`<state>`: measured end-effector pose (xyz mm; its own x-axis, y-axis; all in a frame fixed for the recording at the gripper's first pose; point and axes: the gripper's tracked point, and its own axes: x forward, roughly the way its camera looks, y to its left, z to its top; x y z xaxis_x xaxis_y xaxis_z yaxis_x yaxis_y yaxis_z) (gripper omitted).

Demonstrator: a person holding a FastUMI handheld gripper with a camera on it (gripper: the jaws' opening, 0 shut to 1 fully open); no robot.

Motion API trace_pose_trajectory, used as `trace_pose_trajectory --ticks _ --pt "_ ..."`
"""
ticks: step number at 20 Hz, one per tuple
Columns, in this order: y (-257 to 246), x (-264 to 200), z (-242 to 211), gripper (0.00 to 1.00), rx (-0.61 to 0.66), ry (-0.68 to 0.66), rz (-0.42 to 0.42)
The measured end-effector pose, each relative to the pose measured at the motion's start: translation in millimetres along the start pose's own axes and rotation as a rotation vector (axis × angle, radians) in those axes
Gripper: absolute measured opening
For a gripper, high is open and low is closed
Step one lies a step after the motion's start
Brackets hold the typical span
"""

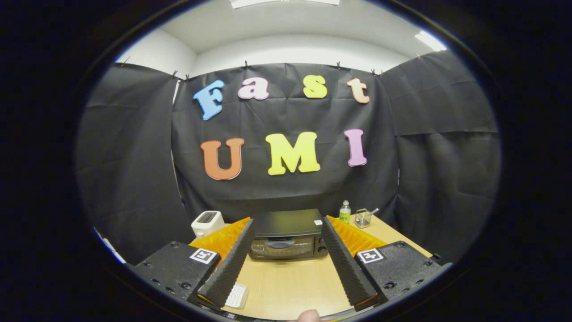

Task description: Open the toaster oven, put the food inside, and close the toaster oven door.

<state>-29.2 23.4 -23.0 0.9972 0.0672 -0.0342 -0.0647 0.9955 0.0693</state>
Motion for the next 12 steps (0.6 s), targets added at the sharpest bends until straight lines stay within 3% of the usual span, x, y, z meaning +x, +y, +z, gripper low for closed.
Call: trace_pose_trajectory --ticks 12 --pt "-1 13 7 0.99 0.018 0.014 0.004"
